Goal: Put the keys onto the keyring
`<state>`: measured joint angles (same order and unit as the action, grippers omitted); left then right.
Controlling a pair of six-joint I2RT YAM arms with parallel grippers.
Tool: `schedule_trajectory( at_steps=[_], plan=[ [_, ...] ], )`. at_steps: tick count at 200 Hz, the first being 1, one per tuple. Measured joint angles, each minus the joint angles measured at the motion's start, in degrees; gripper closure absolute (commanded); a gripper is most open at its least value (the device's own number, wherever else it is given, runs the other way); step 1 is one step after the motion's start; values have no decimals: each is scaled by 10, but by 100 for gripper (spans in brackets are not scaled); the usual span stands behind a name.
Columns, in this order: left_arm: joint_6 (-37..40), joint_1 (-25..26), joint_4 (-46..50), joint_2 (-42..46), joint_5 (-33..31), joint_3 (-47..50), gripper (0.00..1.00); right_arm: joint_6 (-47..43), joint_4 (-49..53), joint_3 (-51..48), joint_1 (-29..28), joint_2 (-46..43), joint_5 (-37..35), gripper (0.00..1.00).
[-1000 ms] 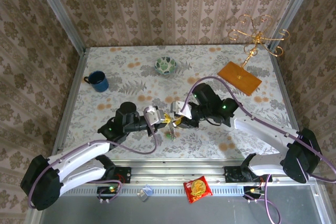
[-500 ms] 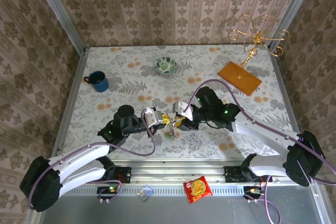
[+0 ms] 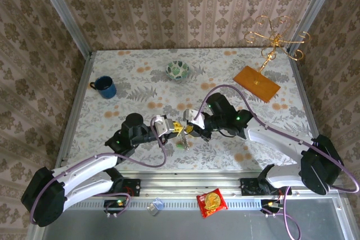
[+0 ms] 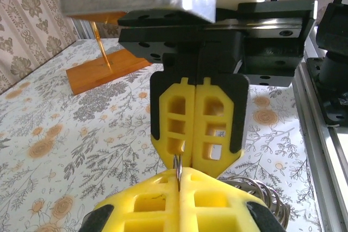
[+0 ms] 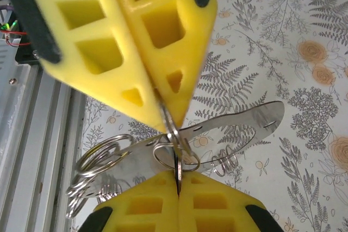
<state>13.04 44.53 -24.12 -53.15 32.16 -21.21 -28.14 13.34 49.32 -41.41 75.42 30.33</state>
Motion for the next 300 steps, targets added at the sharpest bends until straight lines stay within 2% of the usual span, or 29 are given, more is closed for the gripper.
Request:
schedule_trajectory(
  at_steps=[22,40,55,98,125,186,234,253,278,286,293,300],
  plan=[
    [0,0,0,0,-3,3,100,-1,1,17,0,26,3,94],
    [0,0,-2,0,-5,3,100,-1,1,20,3,28,3,78],
    [0,0,-10,0,-5,3,100,0,0,18,9,21,4,73],
    [-7,0,-31,0,-4,9,100,11,-22,-35,32,-61,13,69],
    [-15,0,-43,-3,1,12,100,25,-51,-42,32,-72,34,69],
    [-30,0,-66,-7,12,13,100,61,-120,-46,32,-65,65,71],
    [-37,0,-73,-13,13,14,100,76,-136,-47,32,-48,78,79],
    [-40,0,-75,-14,13,14,100,80,-137,-47,32,-48,84,85],
    [-43,0,-80,-14,10,14,100,86,-139,-48,33,-47,92,100],
    [-45,-1,-81,-14,9,14,100,84,-140,-48,33,-46,92,100],
    [-45,-1,-82,-14,8,15,89,83,-139,-48,33,-46,92,100],
    [-45,-1,-82,-14,6,16,84,78,-136,-48,33,-46,92,100]
  ],
)
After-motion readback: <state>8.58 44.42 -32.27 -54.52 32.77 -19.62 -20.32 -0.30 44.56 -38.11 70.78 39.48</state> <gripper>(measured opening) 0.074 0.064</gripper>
